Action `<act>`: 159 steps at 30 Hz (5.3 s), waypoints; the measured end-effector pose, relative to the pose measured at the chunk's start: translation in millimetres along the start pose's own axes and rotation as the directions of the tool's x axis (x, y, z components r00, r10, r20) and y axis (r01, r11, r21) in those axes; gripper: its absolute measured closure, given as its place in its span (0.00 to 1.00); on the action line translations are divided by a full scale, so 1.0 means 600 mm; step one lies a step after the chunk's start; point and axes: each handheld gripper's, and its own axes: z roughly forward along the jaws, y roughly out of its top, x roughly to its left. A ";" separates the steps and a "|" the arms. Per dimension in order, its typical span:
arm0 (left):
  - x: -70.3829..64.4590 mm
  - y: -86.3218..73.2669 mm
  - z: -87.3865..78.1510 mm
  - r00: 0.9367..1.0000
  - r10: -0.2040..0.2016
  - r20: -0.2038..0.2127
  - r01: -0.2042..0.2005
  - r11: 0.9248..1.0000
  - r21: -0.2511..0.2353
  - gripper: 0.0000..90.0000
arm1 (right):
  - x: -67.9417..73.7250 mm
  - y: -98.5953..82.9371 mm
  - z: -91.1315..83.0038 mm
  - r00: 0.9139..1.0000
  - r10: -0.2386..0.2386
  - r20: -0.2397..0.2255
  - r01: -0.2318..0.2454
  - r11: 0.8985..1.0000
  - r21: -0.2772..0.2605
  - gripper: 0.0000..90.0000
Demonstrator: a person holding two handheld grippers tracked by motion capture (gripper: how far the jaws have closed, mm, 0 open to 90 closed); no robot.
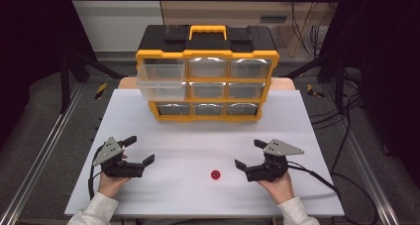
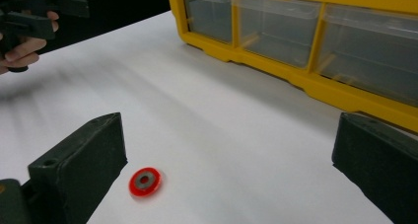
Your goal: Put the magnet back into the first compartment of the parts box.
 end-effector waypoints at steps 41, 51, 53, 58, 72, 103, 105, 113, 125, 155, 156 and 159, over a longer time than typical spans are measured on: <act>0.002 -0.002 0.002 1.000 -0.010 -0.005 0.010 1.000 0.013 0.02 | 0.071 -0.011 0.098 0.996 -0.059 -0.066 0.071 0.978 0.194 0.02; 0.002 -0.002 0.004 1.000 -0.009 -0.006 0.009 1.000 0.017 0.02 | 0.072 -0.020 0.109 0.995 -0.062 -0.072 0.077 0.970 0.230 0.03; 0.003 -0.003 0.004 1.000 -0.011 -0.007 0.011 1.000 0.020 0.02 | 0.072 -0.022 0.112 0.995 -0.060 -0.075 0.076 0.968 0.237 0.04; 0.002 -0.002 0.003 1.000 -0.009 -0.008 0.009 1.000 0.019 0.02 | 0.075 -0.028 0.118 0.995 -0.071 -0.077 0.089 0.961 0.262 0.04; 0.002 -0.003 0.004 1.000 -0.009 -0.009 0.009 1.000 0.024 0.02 | 0.087 -0.034 0.133 0.988 -0.106 -0.108 0.137 0.931 0.338 0.15; 0.002 -0.003 0.005 1.000 -0.008 -0.011 0.008 0.999 0.032 0.02 | 0.088 -0.042 0.135 0.972 -0.162 -0.172 0.217 0.900 0.377 0.59; 0.002 -0.003 0.005 1.000 -0.007 -0.010 0.008 0.999 0.033 0.02 | 0.088 -0.042 0.135 0.971 -0.167 -0.171 0.221 0.900 0.376 0.59; 0.002 -0.003 0.006 1.000 -0.007 -0.010 0.007 0.999 0.034 0.02 | 0.088 -0.042 0.134 0.970 -0.168 -0.178 0.225 0.900 0.375 0.63; 0.001 -0.003 0.006 1.000 -0.007 -0.010 0.007 0.999 0.034 0.02 | 0.087 -0.041 0.134 0.968 -0.172 -0.181 0.230 0.897 0.377 0.68; 0.001 -0.003 0.005 1.000 -0.006 -0.011 0.006 0.999 0.034 0.02 | 0.084 -0.022 0.119 0.969 -0.167 -0.184 0.223 0.910 0.349 0.69; 0.001 -0.003 0.005 1.000 -0.005 -0.011 0.005 0.999 0.034 0.02 | 0.083 -0.021 0.118 0.968 -0.169 -0.183 0.225 0.911 0.346 0.69; 0.001 -0.003 0.005 1.000 -0.005 -0.010 0.005 0.999 0.035 0.02 | 0.083 -0.018 0.115 0.969 -0.170 -0.181 0.224 0.912 0.343 0.69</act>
